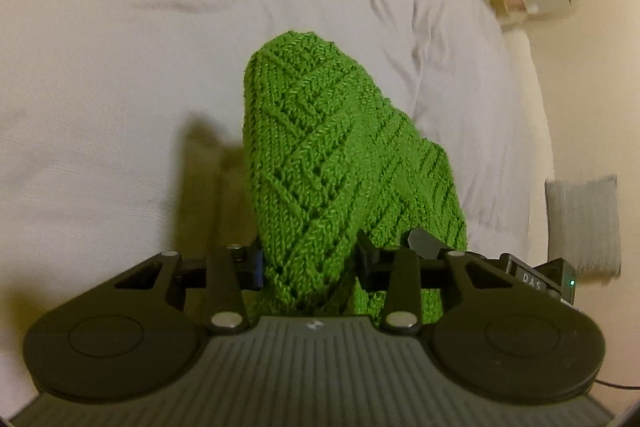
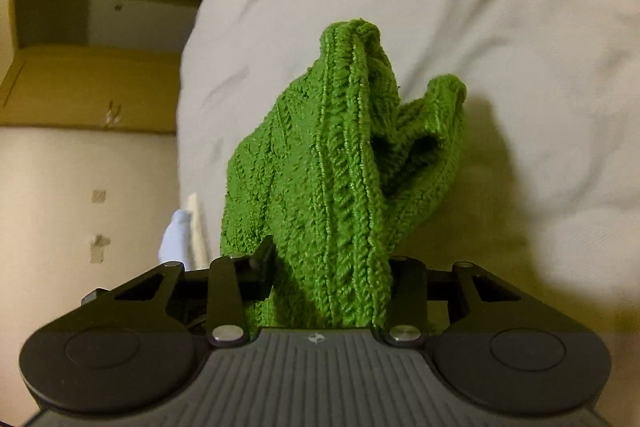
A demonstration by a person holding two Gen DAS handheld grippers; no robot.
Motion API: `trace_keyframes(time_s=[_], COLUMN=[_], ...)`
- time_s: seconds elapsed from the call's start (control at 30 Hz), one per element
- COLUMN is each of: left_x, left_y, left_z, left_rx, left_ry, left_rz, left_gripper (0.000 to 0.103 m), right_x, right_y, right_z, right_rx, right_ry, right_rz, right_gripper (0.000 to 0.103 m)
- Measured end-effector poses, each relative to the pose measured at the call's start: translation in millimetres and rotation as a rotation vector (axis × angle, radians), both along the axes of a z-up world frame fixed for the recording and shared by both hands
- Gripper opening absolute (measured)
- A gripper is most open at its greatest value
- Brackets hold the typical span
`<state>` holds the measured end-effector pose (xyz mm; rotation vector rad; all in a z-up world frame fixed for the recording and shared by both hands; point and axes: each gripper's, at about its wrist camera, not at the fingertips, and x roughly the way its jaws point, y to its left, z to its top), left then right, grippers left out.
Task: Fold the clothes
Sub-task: 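Lift the folded vest with both grippers and carry it to the towel stack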
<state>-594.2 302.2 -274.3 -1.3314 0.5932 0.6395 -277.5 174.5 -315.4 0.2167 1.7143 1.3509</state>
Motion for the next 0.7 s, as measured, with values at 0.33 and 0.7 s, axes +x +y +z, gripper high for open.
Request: trace_keyframes(time_s=[0.33,0.7], left_x=[-201.9,-465.0], left_y=[31.0,163.6], left_z=[84.7,119.6], left_rx=[0.124,0.158], left_ry=[0.001,0.063], left_rz=[0.220,0.186], left_gripper=[0.035,0.035], right_x=[-157.5,-421.5], right_y=[113.8,260.1], right_z=[76.6,99.4], right_rx=[0.134,0.164], right_ry=[0.026,0.086], right_rz=[0.183,0.116], right_gripper=[0.041,0.041])
